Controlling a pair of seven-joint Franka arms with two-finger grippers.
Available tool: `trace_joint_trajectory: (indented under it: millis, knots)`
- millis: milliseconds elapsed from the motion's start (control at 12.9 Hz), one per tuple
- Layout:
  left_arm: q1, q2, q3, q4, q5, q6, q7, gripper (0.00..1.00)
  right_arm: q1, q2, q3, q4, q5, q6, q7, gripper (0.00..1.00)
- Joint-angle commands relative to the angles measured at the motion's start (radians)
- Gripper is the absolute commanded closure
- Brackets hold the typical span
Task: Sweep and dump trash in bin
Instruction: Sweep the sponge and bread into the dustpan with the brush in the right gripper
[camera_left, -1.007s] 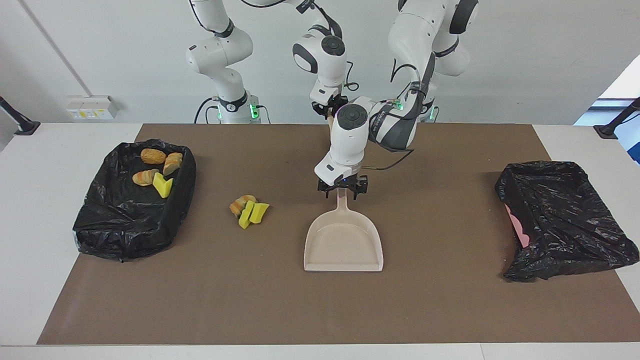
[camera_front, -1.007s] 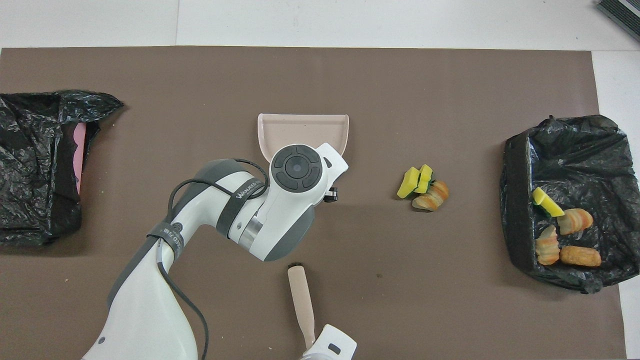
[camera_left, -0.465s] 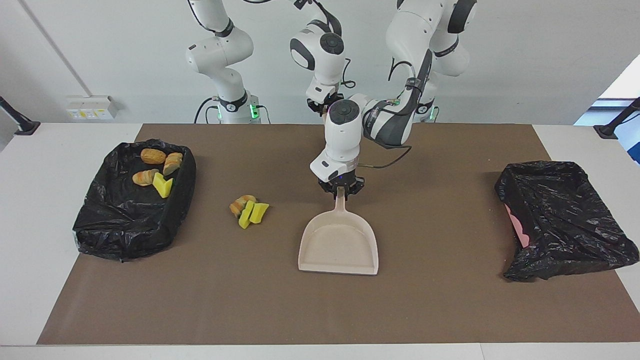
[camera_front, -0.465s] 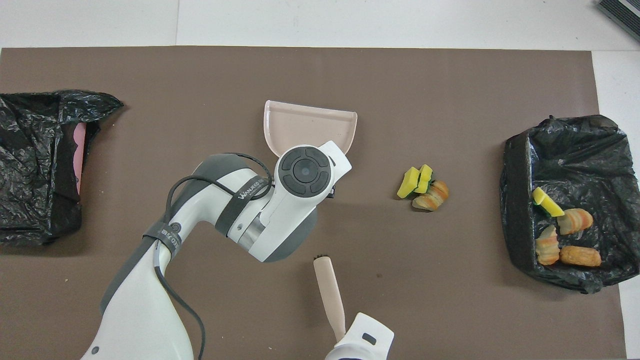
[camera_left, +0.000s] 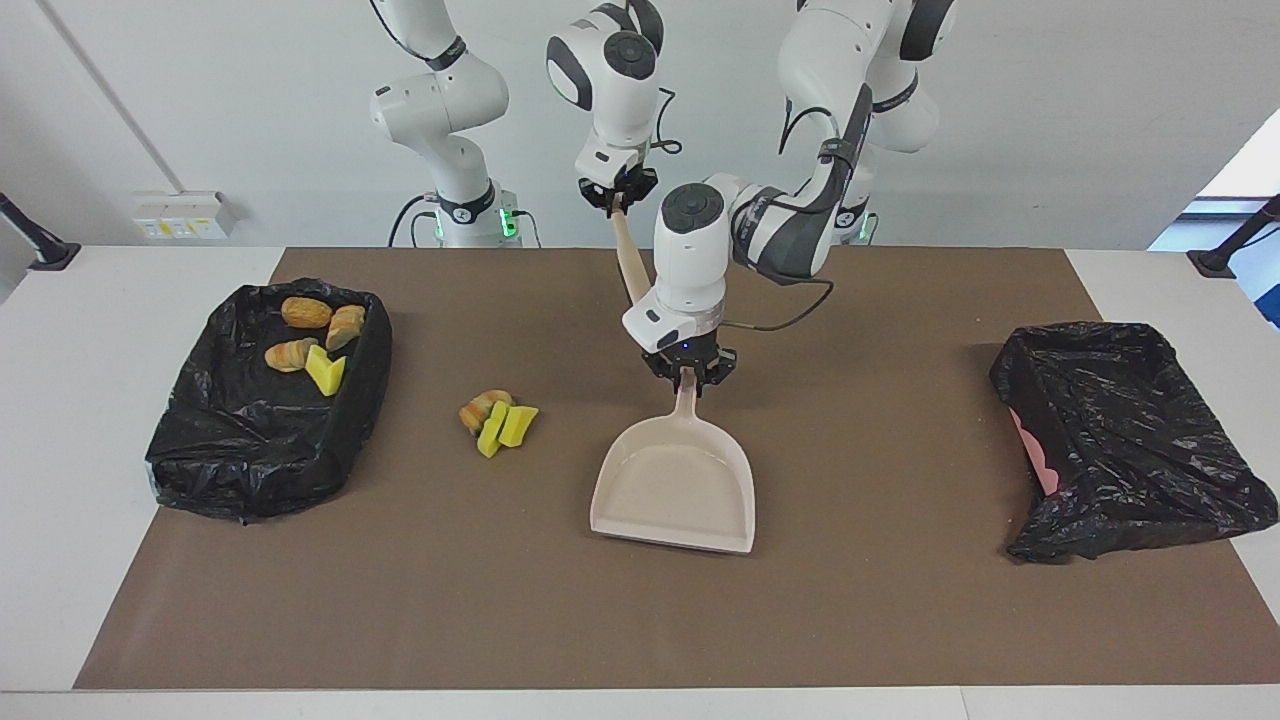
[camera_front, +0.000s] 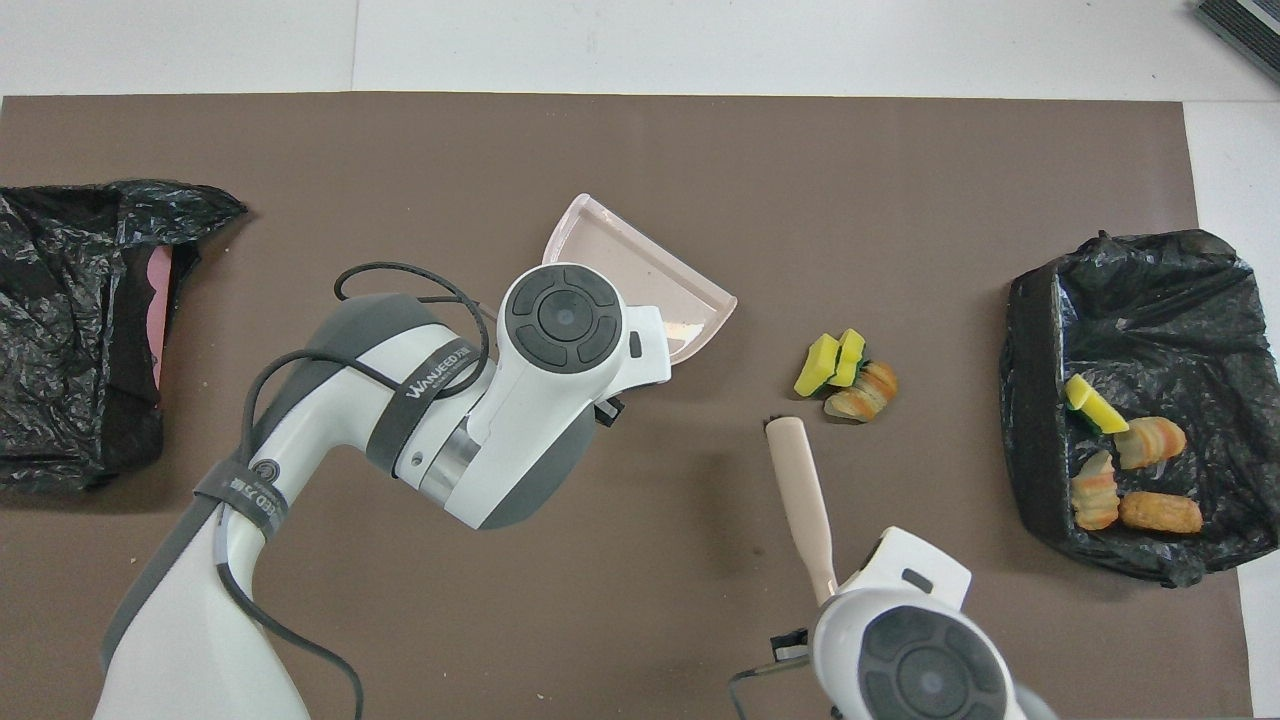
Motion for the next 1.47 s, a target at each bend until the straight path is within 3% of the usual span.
trace_joint_trajectory:
  millis: [0, 232, 465, 697, 1162, 1394]
  knots:
    - [0.016, -0.017, -0.004, -0.013, 0.005, -0.047, 0.208, 1.0, -0.155, 0.044, 0.014, 0.028, -0.094, 0.084, -0.056, 1.0]
    - [0.016, -0.016, -0.008, -0.016, 0.004, -0.061, 0.32, 1.0, -0.321, 0.131, 0.014, 0.054, -0.205, 0.158, -0.227, 1.0]
    - [-0.001, -0.014, -0.011, -0.017, 0.011, -0.075, 0.409, 1.0, -0.355, 0.26, 0.012, 0.071, -0.301, 0.226, -0.246, 1.0]
    - [-0.027, -0.016, -0.01, -0.031, 0.017, -0.075, 0.566, 1.0, -0.366, 0.34, 0.014, 0.06, -0.344, 0.273, -0.233, 1.0]
    - [-0.057, 0.001, -0.008, -0.069, 0.031, -0.032, 0.557, 1.0, -0.299, 0.417, 0.023, 0.065, -0.31, 0.281, -0.208, 1.0]
    - [-0.059, -0.002, -0.01, -0.075, 0.056, -0.036, 0.558, 1.0, -0.208, 0.48, 0.024, 0.114, -0.107, 0.29, -0.203, 1.0]
